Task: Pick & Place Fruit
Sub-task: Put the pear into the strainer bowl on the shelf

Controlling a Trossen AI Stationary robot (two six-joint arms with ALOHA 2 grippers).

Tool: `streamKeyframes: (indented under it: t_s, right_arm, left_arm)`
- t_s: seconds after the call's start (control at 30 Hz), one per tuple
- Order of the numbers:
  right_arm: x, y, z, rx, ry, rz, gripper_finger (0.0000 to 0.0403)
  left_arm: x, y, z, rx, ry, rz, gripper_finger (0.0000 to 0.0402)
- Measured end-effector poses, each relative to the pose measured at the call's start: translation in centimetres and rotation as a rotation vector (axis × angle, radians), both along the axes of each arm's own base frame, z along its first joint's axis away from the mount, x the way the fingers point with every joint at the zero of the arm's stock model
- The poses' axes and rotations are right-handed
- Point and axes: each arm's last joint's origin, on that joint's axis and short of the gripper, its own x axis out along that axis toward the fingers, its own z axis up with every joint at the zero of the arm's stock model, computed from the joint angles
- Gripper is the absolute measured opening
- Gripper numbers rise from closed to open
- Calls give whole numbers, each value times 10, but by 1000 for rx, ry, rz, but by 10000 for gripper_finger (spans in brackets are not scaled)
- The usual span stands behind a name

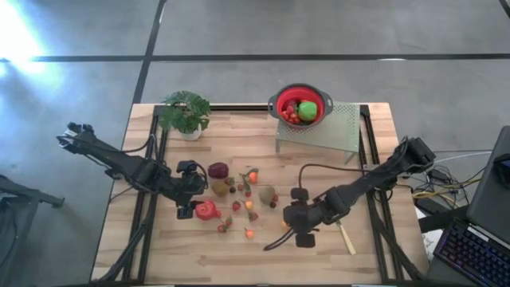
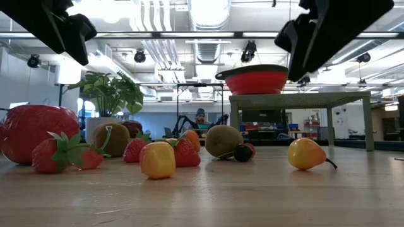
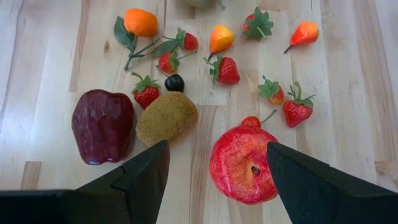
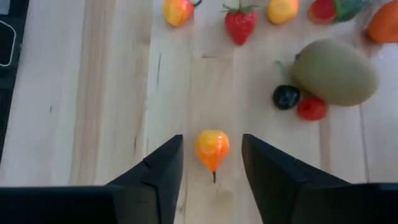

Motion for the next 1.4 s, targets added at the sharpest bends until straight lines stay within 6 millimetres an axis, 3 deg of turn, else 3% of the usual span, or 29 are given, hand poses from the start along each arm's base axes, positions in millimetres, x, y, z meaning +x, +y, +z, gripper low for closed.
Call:
streamKeyframes:
  t_s: [0.3, 0.63, 0.93, 1.4]
  right_arm:
    - [7, 4, -23, -30, 61, 1, 202]
    - [15, 8, -57, -68, 139, -6, 217]
    - [19, 9, -81, -100, 196, -12, 195]
    - [24, 11, -82, -77, 152, -11, 150]
  left_arm:
    - [0, 0, 0, 0, 0, 0, 273]
    - [0, 0, 0, 0, 0, 0, 273]
    - [0, 0, 0, 0, 0, 0, 273]
    - [0, 0, 0, -1, -2, 0, 273]
